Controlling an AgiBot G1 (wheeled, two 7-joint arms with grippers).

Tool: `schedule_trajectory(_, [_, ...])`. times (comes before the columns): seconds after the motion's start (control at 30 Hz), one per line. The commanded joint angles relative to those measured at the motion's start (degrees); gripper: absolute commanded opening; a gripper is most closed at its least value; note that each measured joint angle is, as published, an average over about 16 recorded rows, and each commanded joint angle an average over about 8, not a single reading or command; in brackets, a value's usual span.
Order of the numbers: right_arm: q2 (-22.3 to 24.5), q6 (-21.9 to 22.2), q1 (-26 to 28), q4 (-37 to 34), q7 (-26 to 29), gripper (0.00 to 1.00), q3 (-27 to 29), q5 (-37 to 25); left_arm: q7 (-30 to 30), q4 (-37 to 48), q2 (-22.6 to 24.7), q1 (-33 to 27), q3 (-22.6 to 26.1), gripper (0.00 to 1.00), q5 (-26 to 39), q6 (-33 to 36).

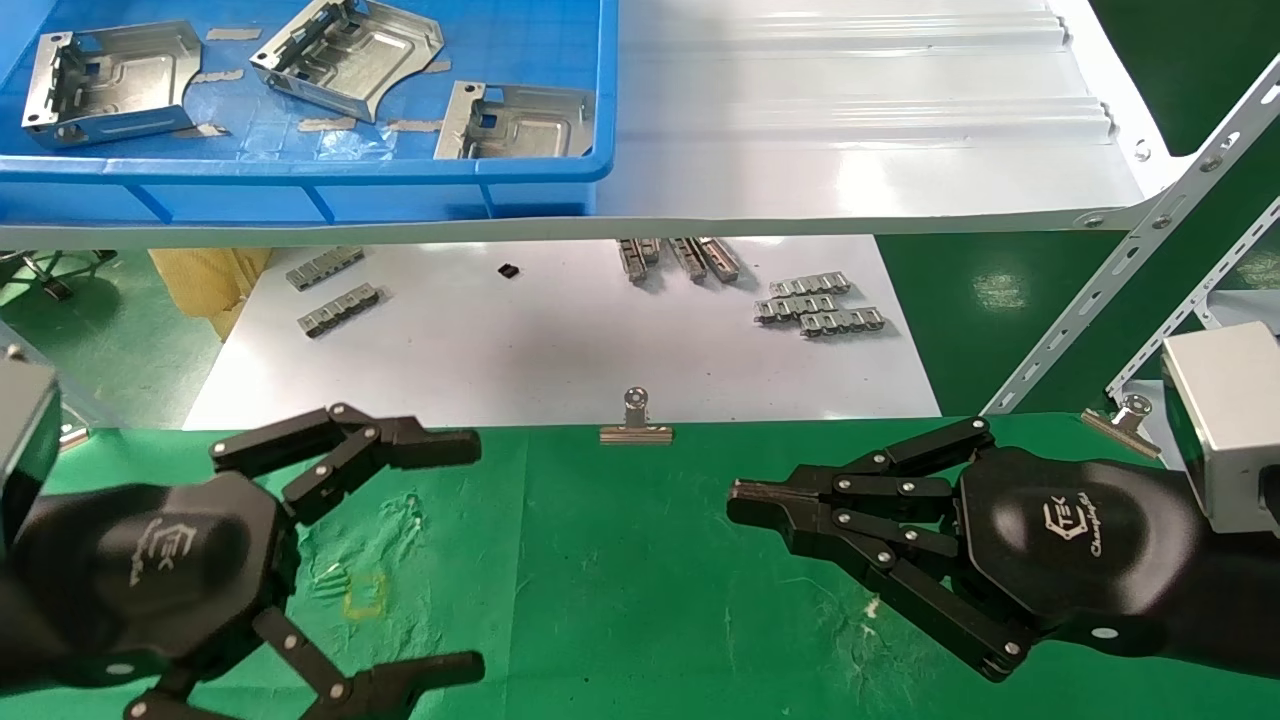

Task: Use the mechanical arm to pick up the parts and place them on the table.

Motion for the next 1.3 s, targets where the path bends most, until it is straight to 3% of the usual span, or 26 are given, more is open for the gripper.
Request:
schedule_trajectory(0.03, [0.00,0.00,0.00,0.00,0.00,0.00,0.00,0.00,-0.49,-0.37,0.04,-1.25,-0.33,1.00,-0.35,-0.31])
schedule_trajectory(0.2, [0.00,0.00,0.00,0.00,0.00,0.00,0.00,0.00,-2.89,8.28,5.04,-16.69,3.45,1.00,8.72,-2.08])
schedule_trajectory(0.33, [0.00,0.00,0.00,0.00,0.00,0.00,0.00,0.00,-2.42,21.71,10.89,-29.21,7.31,1.00,18.47,-5.91])
schedule_trajectory(0.47, [0.00,0.00,0.00,0.00,0.00,0.00,0.00,0.00,0.07,36.25,16.47,-38.37,9.59,1.00,25.94,-13.86])
schedule_trajectory(0.5, [0.00,0.00,0.00,0.00,0.00,0.05,0.00,0.00,0.85,39.49,17.64,-40.07,10.06,1.00,27.53,-16.13])
schedule_trajectory(0.57, [0.00,0.00,0.00,0.00,0.00,0.30,0.00,0.00,2.23,45.18,19.67,-42.77,10.86,1.00,30.13,-20.36])
schedule_trajectory(0.6, [0.00,0.00,0.00,0.00,0.00,0.42,0.00,0.00,2.79,47.73,20.54,-43.84,11.26,0.95,31.23,-22.16])
schedule_trajectory(0.73, [0.00,0.00,0.00,0.00,0.00,0.92,0.00,0.00,4.28,55.91,22.84,-46.77,12.68,0.45,34.39,-26.77])
schedule_trajectory(0.77, [0.00,0.00,0.00,0.00,0.00,1.00,0.00,0.00,4.45,57.49,23.18,-47.27,12.97,0.32,34.93,-27.41])
schedule_trajectory(0.83, [0.00,0.00,0.00,0.00,0.00,1.00,0.00,0.00,4.75,60.28,23.71,-48.15,13.52,0.07,35.88,-28.33])
schedule_trajectory(0.87, [0.00,0.00,0.00,0.00,0.00,1.00,0.00,0.00,4.88,61.38,23.88,-48.52,13.74,0.00,36.26,-28.64])
schedule_trajectory(1.3, [0.00,0.00,0.00,0.00,0.00,1.00,0.00,0.00,6.25,68.78,24.49,-51.09,15.16,0.00,38.49,-30.01])
